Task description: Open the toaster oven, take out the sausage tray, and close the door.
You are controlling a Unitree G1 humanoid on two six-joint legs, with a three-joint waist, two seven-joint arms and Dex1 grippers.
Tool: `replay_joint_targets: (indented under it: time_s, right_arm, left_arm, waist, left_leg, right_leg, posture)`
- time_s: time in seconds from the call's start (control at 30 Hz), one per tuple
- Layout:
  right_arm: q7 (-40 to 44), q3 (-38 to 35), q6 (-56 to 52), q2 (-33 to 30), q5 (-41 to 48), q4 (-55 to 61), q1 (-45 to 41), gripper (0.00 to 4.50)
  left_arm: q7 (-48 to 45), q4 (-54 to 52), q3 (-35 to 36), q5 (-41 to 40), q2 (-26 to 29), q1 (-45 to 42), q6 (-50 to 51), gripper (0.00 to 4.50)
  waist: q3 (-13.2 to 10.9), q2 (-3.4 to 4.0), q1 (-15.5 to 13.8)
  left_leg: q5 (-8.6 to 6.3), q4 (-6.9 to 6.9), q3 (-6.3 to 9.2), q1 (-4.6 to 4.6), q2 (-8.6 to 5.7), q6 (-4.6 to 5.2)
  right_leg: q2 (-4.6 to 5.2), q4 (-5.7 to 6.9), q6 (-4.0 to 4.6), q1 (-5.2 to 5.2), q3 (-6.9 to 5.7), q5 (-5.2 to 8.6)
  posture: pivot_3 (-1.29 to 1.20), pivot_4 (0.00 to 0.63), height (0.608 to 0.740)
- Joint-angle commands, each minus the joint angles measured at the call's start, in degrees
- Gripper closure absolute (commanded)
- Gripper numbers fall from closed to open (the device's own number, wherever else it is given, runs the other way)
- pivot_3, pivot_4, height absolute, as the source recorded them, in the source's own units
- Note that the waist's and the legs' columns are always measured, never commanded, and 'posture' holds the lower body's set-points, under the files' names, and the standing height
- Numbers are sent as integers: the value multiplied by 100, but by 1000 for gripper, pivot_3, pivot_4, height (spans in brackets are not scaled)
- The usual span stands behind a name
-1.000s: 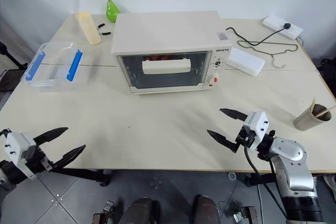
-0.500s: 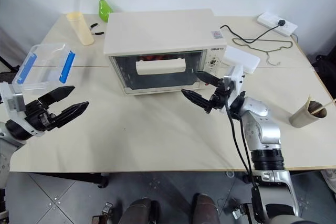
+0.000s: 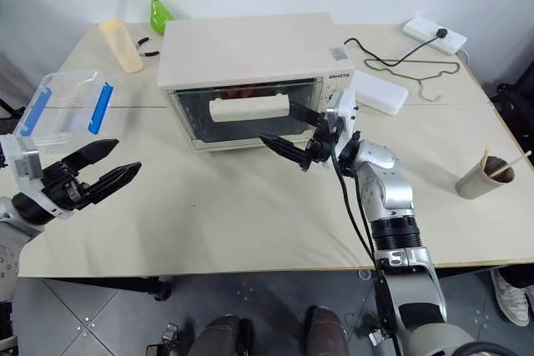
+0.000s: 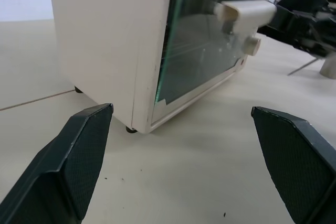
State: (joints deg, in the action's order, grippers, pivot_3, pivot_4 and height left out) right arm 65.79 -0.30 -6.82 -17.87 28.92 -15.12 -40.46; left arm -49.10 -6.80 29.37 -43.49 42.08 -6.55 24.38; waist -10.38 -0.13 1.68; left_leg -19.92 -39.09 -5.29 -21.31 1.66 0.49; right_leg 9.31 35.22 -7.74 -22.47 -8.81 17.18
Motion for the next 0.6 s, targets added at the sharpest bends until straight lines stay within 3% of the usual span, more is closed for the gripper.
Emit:
replay_joint_targets:
  time_s: [0.03, 0.13, 0.23, 0.3, 0.4, 0.53, 0.57, 0.6]
  right_arm:
    - [631, 350, 853, -216, -403, 468, 252, 0]
    - [795, 406, 1509, -293, -631, 491, 371, 0]
    - [948, 469, 1984, -338, -795, 353, 455, 0]
    - [998, 495, 2142, -340, -839, 267, 462, 0]
    - [1000, 516, 2402, -311, -920, 134, 408, 0]
    - [1044, 562, 2858, -304, -1047, -137, 314, 0]
    - [1059, 576, 2918, -312, -1066, -176, 339, 0]
    - [1064, 587, 2977, -315, -1072, -213, 361, 0]
  left_arm:
    - [-72, -55, 167, -166, 79, -33, 90, 17]
    - [-124, -31, 132, -319, 58, -216, 240, 17]
    - [-126, 121, 54, -379, -115, -629, 96, 588]
    - [-105, 231, -9, -313, -177, -829, 62, 1260]
    - [-234, 385, -218, -199, -191, -1066, 51, 1919]
    - [-400, 1022, -703, 122, -306, -1920, -212, 3156]
    - [-482, 1164, -869, 237, -346, -2071, -276, 3242]
    - [-542, 1289, -1003, 331, -400, -2196, -334, 3675]
  waist:
    - [0, 0, 17]
    - [-1, -1, 29]
    - [-1, 0, 8]
    - [-1, 0, 10]
    - [-1, -1, 12]
    - [-2, -3, -7]
    - [-2, -3, -5]
    - [-2, -3, 9]
  left_leg:
    - [-1, 1, -2, 0, 1, -1]
    - [-1, 4, -7, 2, 3, -3]
    - [-1, 0, -6, 2, 5, -3]
    - [-1, -1, -5, 2, 4, -2]
    - [-2, -1, -4, 2, 3, -3]
    - [-1, -7, -12, -1, 1, -2]
    - [-1, -9, -13, -1, 1, -2]
    - [-1, -11, -18, 0, 1, -3]
  right_leg:
    - [0, -1, 0, -2, -1, 0]
    - [-1, -2, 0, -8, 0, 0]
    - [0, -1, 1, -9, 3, 0]
    - [0, -1, 1, -8, 3, 0]
    - [0, 0, 0, -8, 1, 0]
    - [0, -1, 1, -5, -4, 0]
    - [0, 1, 1, -4, -5, 0]
    - [0, 4, 0, -3, -6, 0]
  posture:
    - [0, 150, 740]
    - [0, 150, 740]
    - [0, 150, 740]
    - [0, 150, 740]
    - [0, 150, 740]
    - [0, 150, 740]
    - [0, 150, 740]
    - [0, 150, 740]
